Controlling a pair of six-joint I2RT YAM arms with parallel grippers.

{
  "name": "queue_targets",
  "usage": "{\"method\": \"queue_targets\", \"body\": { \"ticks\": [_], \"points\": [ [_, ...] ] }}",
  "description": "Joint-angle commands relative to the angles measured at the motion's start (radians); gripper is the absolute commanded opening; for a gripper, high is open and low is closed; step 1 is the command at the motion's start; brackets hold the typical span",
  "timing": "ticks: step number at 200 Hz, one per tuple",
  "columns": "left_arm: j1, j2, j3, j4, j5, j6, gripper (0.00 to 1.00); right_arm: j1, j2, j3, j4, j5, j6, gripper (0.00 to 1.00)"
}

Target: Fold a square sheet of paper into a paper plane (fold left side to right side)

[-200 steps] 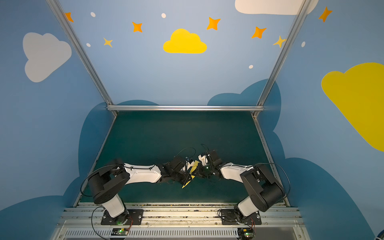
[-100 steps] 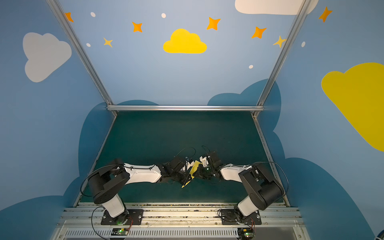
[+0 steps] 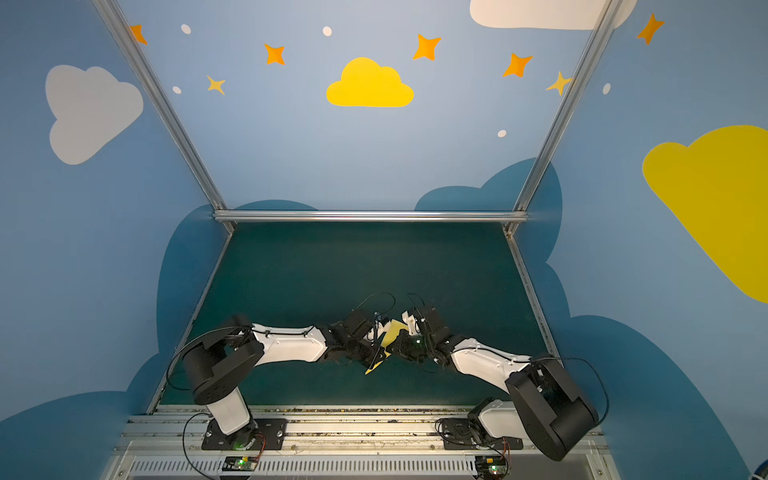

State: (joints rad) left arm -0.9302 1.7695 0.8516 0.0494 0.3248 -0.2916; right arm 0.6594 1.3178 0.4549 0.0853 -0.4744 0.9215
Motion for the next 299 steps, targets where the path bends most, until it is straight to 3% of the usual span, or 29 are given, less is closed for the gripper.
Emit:
{"method": "queue_targets", "body": {
  "ticks": [1,123,207,259,283,299],
  "points": [
    [0.001,0.046,0.002,-0.063,-0.021,0.020,0.03,0.010,-0.002,-0.014,-0.011,0.040,0.021,0.00],
    [-0.006,0.067,0.010,-0.080,-0.029,0.037,0.03,0.009,0.127,0.050,0.051,0.069,0.026,0.00],
    [-0.006,0.046,0.001,-0.067,-0.021,0.034,0.04,0.009,0.204,0.011,0.092,0.097,0.045,0.00],
    [0.019,-0.055,-0.010,-0.079,-0.029,-0.012,0.39,0.009,0.202,-0.015,0.082,0.115,0.054,0.00],
    [0.040,-0.108,-0.036,-0.066,-0.007,-0.045,0.42,0.009,0.201,-0.025,0.083,0.118,0.057,0.00],
    [0.050,-0.134,-0.058,-0.053,0.012,-0.060,0.38,0.009,0.194,-0.027,0.082,0.120,0.059,0.00]
  ]
}}
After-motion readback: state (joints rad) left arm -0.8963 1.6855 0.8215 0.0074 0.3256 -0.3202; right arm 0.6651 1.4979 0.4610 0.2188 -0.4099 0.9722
